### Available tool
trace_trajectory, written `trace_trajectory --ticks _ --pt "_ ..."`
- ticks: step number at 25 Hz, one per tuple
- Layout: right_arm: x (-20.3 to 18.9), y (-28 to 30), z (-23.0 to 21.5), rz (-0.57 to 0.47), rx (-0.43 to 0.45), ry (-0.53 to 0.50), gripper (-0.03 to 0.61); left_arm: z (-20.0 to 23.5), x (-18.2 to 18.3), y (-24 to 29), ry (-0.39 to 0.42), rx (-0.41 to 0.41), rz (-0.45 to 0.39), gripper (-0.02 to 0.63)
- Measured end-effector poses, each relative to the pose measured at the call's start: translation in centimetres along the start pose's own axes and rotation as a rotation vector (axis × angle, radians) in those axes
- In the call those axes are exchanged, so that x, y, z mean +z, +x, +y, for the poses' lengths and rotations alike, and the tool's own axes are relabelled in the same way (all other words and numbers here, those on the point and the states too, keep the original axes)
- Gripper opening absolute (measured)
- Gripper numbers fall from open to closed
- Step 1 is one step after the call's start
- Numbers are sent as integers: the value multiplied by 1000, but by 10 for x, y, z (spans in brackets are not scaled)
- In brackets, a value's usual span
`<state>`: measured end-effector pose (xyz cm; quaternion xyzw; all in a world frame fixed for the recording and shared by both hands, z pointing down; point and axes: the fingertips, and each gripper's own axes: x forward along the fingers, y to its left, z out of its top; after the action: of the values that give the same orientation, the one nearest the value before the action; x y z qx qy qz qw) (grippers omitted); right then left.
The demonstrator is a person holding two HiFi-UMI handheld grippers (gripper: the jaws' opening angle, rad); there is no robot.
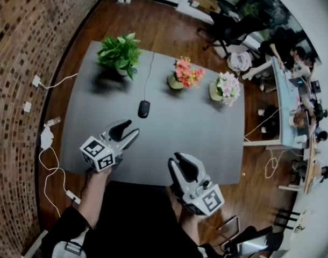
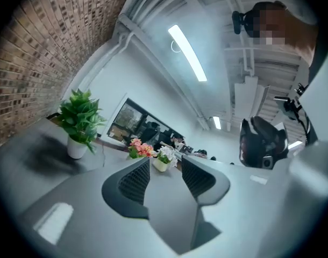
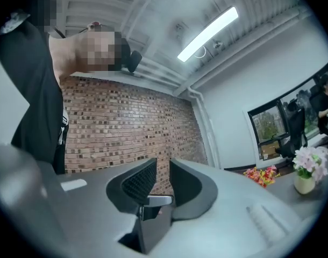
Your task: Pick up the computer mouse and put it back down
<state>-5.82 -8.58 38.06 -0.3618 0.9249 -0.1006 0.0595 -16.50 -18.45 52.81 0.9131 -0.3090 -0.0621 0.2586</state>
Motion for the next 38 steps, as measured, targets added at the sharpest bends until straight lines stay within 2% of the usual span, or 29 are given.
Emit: trace_trajectory --ticks 3,7,10,12,14,16,19,23,26,27,29,31,33,36,38 --pt "-6 3 -11 5 17 24 49 33 -21 7 -2 137 64 190" --pt "-5 2 -34 -6 59 50 49 76 -61 37 60 305 184 200" --pt "5 -13 -55 -38 63 58 49 112 -94 68 110 434 257 259" --pt "7 -27 -73 -57 45 76 49 138 -114 91 132 514 313 335" --pt "6 -42 -91 -67 20 96 49 161 -137 118 150 577 380 370" --pt "5 -55 -107 -74 1 114 49 186 -161 137 166 640 458 371" --pt "1 -70 -122 -68 -17 132 49 217 -192 145 147 728 561 371" --pt "-1 -85 -135 -79 -45 139 49 236 -203 142 135 818 599 352" --pt "1 -92 -143 -100 -61 151 49 239 -201 140 146 825 601 282" --pt "1 -93 -144 -100 -61 153 49 239 -202 139 143 816 613 281" --pt "2 -91 -144 -96 -48 150 49 237 -205 133 105 790 650 281" --pt "6 -86 -142 -102 -29 139 49 233 -203 124 38 761 646 279" --pt "9 -80 -138 -111 -12 136 49 216 -179 124 -18 693 549 279" --pt "10 -72 -132 -122 12 144 49 156 -100 135 -124 496 281 280" --pt "9 -67 -128 -120 37 150 49 110 -42 130 -161 371 119 279"
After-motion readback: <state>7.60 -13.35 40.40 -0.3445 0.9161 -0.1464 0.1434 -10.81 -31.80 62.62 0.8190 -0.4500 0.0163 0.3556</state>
